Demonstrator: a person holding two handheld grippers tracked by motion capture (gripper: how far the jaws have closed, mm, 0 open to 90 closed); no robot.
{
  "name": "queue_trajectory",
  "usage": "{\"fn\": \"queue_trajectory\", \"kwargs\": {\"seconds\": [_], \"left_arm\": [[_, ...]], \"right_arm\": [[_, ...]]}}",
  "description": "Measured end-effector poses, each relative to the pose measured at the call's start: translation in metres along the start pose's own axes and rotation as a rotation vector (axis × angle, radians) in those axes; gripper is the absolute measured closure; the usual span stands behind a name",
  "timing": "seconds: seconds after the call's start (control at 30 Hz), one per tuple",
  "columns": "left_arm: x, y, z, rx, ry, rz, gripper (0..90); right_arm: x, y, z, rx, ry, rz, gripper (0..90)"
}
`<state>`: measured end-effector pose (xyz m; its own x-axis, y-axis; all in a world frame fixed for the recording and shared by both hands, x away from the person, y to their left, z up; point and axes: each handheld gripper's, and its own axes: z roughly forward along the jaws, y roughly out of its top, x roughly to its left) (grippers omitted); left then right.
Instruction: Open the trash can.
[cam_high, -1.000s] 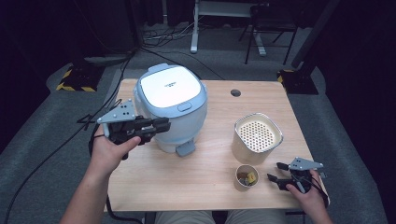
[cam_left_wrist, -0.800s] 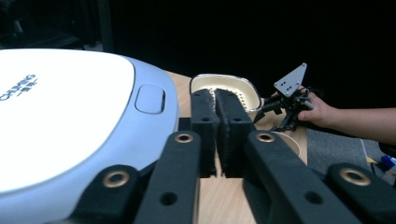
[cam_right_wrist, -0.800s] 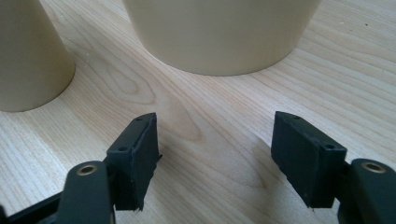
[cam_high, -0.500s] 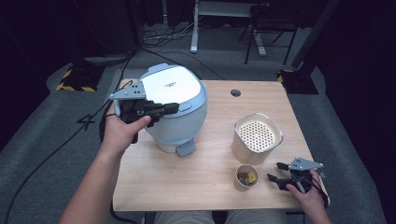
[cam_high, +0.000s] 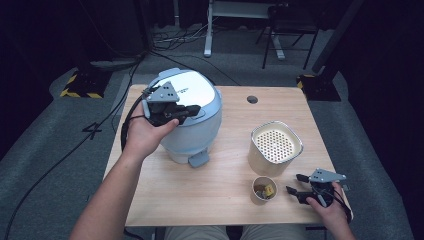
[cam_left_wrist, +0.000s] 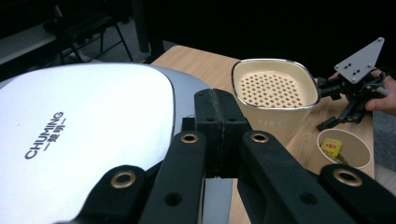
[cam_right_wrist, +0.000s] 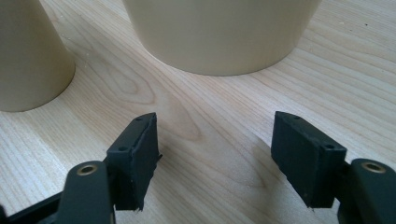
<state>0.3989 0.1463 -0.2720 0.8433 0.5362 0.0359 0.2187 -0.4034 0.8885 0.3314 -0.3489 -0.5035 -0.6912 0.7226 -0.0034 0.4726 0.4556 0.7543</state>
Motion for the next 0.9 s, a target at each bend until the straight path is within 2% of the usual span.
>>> {"fn": "queue_trajectory", "kwargs": {"seconds": [0.03,0.2,0.47,0.5,0.77,0.87,0.9], "left_arm": [[0.0016,-0.0006,0.0027,0.019,0.012,-0.001,89.8],[0.0041,-0.002,0.0065,0.049,0.034,-0.004,89.8],[0.0008,-0.0007,0.0065,0.073,0.055,0.015,89.9],[-0.0012,0.0003,0.0067,0.085,0.068,0.045,90.0],[-0.0025,0.0002,0.0081,0.091,0.082,0.062,90.0],[-0.0036,-0.0004,0.0083,0.097,0.104,0.098,89.9],[-0.0027,-0.0009,0.0081,0.091,0.096,0.087,89.9]], "right_arm": [[0.0,0.0,0.0,0.0,0.0,0.0,32.4],[0.0,0.0,0.0001,-0.001,0.001,0.0,32.4],[0.0001,0.0,0.0001,-0.001,0.001,0.0,32.4],[0.0001,0.0,0.0,0.0,0.0,0.0,32.4],[0.0001,0.0,0.0,0.0,0.0,0.0,32.4],[0.0001,0.0,0.0001,-0.001,0.002,0.001,32.4],[0.0002,-0.0001,0.0,-0.001,0.003,0.002,32.4]]}}
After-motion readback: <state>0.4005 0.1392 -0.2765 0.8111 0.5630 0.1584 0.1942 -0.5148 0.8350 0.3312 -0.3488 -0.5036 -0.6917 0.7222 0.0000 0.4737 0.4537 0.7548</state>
